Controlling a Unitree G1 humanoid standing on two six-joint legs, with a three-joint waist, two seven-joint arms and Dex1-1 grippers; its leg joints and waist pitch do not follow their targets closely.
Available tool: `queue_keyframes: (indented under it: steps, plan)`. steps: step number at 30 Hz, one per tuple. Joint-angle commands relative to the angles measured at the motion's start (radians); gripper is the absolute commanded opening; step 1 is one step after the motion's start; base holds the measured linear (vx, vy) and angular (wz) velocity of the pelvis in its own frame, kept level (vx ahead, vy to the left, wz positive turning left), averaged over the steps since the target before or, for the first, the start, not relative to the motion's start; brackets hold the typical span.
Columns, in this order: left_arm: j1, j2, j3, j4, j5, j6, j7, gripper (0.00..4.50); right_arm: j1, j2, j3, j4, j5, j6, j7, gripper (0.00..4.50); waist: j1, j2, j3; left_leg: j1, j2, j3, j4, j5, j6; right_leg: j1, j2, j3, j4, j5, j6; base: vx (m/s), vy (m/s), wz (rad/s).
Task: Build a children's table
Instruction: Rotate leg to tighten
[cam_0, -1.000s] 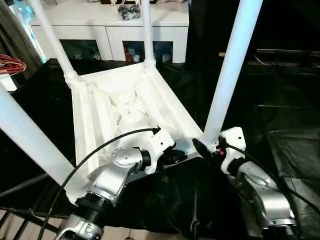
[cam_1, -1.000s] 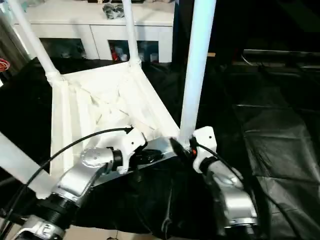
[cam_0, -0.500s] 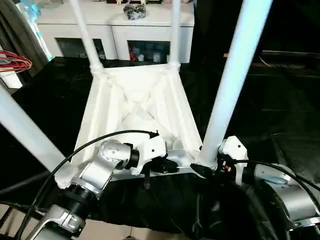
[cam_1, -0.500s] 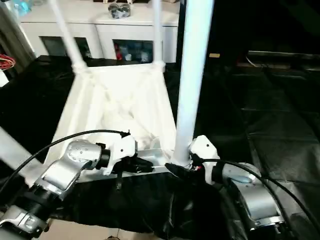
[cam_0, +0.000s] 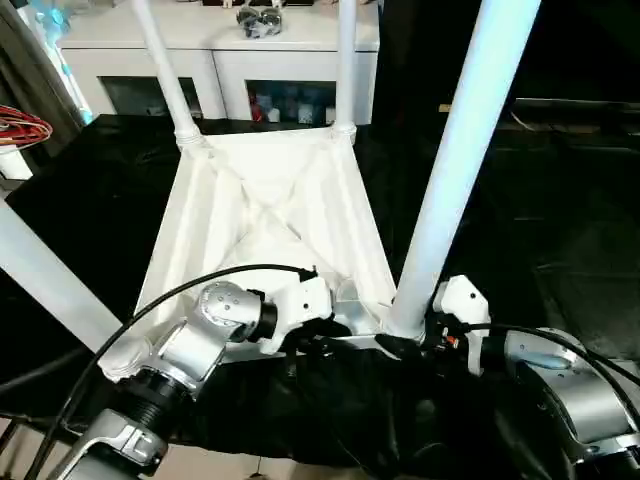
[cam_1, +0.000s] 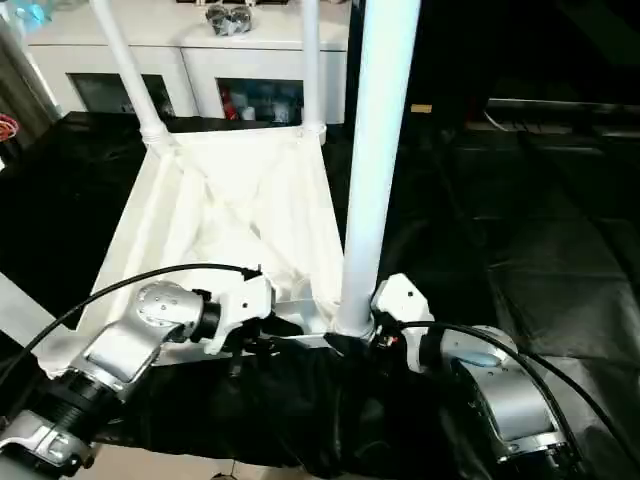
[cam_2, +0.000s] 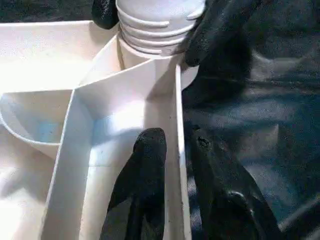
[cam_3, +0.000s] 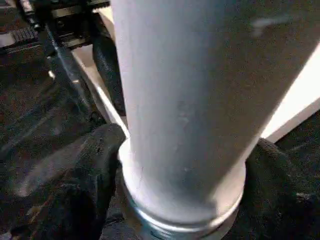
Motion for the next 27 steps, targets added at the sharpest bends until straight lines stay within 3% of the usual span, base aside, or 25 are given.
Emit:
queue_keyframes:
  steps: [1,6,11,23,27]
  plan:
    - [0.021,0.016,0.008,-0.011,-0.015,0.013,-0.023,0.86,0.008,-0.006,0.011,-0.015,0.007,0.001,0.011,3.47,0.001,-0.021,-0.05,0.021,0.065,-0.032,-0.067,-0.165,0.081,0.025,-0.065,0.037,-0.067,-0.023,-0.262,0.0,0.0,0.0]
    - [0.037,0.021,0.03,-0.016,-0.051,0.012,-0.032,0.38,0.009,-0.007,0.014,-0.011,0.007,-0.002,0.014,3.47,0.002,-0.021,-0.052,0.02,0.064,-0.032,-0.064,-0.135,0.093,0.027,-0.065,0.036,-0.061,0.035,-0.275,0.0,0.0,0.0]
    - [0.051,0.024,0.036,-0.018,-0.072,0.016,-0.04,0.06,0.007,-0.008,0.017,-0.004,0.005,-0.008,0.018,3.47,0.002,-0.021,-0.051,0.021,0.065,-0.032,-0.066,-0.151,0.087,0.026,-0.064,0.037,-0.063,0.002,-0.271,0.0,0.0,0.0]
    - [0.064,0.036,-0.021,-0.002,-0.02,-0.022,-0.035,0.06,-0.012,0.001,0.027,0.012,0.003,-0.008,0.022,3.47,0.003,-0.024,-0.055,0.021,0.064,-0.031,-0.062,-0.129,0.091,0.029,-0.065,0.037,-0.058,0.041,-0.275,0.0,0.0,0.0]
    - [0.056,0.029,-0.017,0.001,-0.031,-0.014,-0.031,0.0,-0.014,0.0,0.026,0.013,0.016,0.006,0.033,3.07,0.004,-0.023,-0.056,0.022,0.064,-0.031,-0.061,-0.129,0.088,0.029,-0.064,0.037,-0.057,0.044,-0.277,0.0,0.0,0.0]
